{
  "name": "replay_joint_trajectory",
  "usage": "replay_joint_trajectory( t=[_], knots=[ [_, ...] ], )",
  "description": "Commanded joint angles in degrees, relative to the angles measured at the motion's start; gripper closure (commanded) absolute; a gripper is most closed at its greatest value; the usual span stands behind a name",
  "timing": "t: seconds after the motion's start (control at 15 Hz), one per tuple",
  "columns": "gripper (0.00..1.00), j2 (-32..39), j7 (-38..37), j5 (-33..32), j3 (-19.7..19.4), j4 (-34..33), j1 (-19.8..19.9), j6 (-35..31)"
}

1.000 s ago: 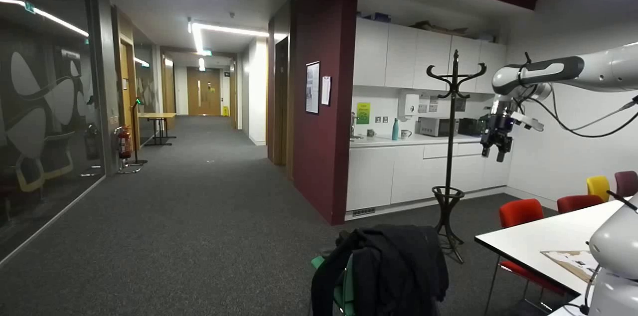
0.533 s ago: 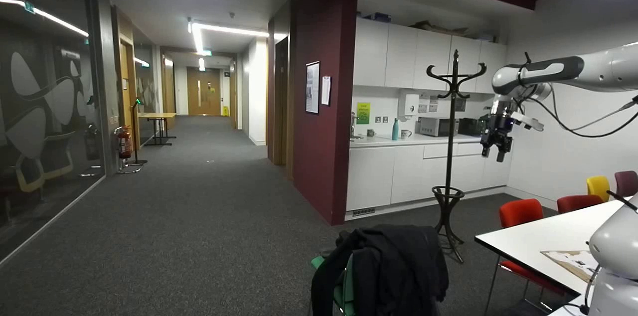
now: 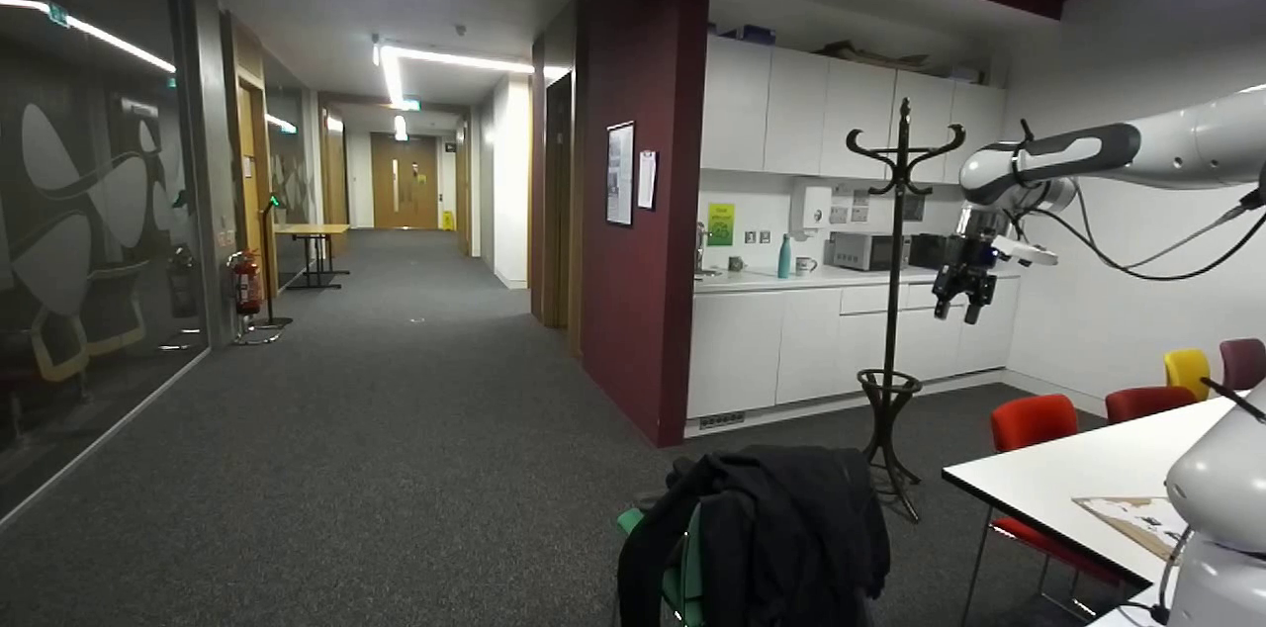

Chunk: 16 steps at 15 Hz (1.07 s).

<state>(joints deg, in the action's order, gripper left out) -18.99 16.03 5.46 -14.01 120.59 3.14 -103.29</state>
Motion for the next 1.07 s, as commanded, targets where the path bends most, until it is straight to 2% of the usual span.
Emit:
replay_joint_trajectory(
  t=[0.0, 0.4, 0.6, 0.67, 1.0],
  knots=[
    [0.0, 0.69, -1.05, -0.8, 2.11, 3.57, 1.18, -8.85],
    [0.0, 4.65, 1.66, 0.08, 2.2, 6.34, 0.74, -15.88],
    [0.0, 6.28, 3.94, 3.83, 1.35, 5.57, 0.53, -14.38],
    [0.0, 5.9, 1.41, 1.57, 2.44, 5.79, 0.95, -13.96],
    [0.0, 6.1, 1.53, 1.53, 2.55, 5.91, 1.12, -14.45]
  ],
)
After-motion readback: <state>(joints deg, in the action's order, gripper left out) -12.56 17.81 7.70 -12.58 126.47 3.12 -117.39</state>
